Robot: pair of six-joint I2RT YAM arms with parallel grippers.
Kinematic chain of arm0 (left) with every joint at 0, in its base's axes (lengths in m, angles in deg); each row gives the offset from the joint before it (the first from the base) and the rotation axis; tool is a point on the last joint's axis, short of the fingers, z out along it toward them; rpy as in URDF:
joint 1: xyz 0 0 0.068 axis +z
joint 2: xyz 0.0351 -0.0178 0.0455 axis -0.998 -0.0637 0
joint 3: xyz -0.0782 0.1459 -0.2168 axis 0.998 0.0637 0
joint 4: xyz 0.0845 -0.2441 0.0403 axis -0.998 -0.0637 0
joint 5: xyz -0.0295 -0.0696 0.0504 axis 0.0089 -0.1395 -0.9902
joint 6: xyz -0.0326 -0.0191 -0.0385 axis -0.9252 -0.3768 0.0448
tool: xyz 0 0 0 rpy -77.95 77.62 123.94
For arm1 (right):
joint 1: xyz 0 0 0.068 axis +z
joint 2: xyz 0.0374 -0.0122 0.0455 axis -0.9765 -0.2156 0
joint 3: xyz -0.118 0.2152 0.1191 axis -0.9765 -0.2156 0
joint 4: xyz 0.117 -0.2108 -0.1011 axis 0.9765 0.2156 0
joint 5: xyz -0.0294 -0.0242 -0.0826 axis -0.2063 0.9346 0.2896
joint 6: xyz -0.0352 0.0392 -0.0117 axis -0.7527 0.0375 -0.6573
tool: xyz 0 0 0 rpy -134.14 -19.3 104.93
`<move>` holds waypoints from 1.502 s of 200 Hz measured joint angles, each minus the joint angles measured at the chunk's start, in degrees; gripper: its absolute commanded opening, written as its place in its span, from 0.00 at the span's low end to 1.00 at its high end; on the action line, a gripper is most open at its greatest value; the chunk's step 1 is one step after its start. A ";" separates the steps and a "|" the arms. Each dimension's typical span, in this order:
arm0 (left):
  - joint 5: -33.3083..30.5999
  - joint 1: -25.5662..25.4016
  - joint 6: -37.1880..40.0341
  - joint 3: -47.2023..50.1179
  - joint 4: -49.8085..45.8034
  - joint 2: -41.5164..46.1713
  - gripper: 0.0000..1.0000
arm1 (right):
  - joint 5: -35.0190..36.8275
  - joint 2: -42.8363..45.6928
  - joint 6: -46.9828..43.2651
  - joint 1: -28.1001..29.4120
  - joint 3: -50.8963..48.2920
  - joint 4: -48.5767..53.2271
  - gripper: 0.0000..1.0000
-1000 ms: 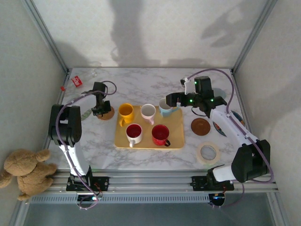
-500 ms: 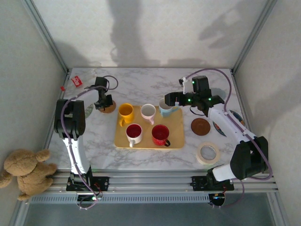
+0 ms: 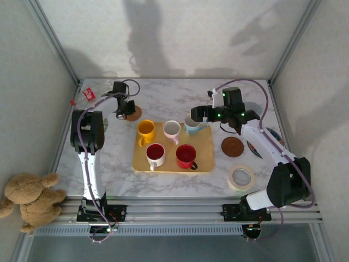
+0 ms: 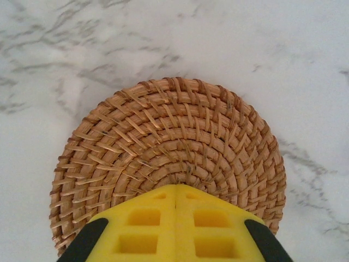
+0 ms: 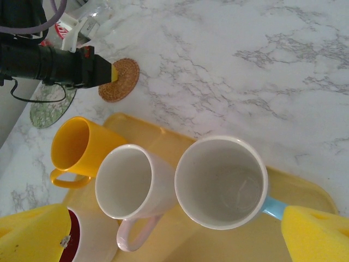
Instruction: Place the cup by the coaster
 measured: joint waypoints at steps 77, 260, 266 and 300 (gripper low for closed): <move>3.82 -3.96 0.66 -9.60 -1.03 -6.21 0.00 | 0.48 0.04 0.46 0.07 0.04 0.00 0.99; 11.32 -11.80 0.42 -26.93 -8.39 -16.20 0.00 | 2.84 3.52 1.46 0.22 -4.13 -0.22 0.99; 11.65 -11.82 0.39 -26.93 -8.48 -16.22 0.00 | 2.86 3.65 1.46 0.22 -4.44 -0.20 0.99; 13.31 -12.02 0.39 -27.69 -9.14 -16.74 0.00 | 3.02 4.48 1.36 0.22 -5.29 -0.17 0.99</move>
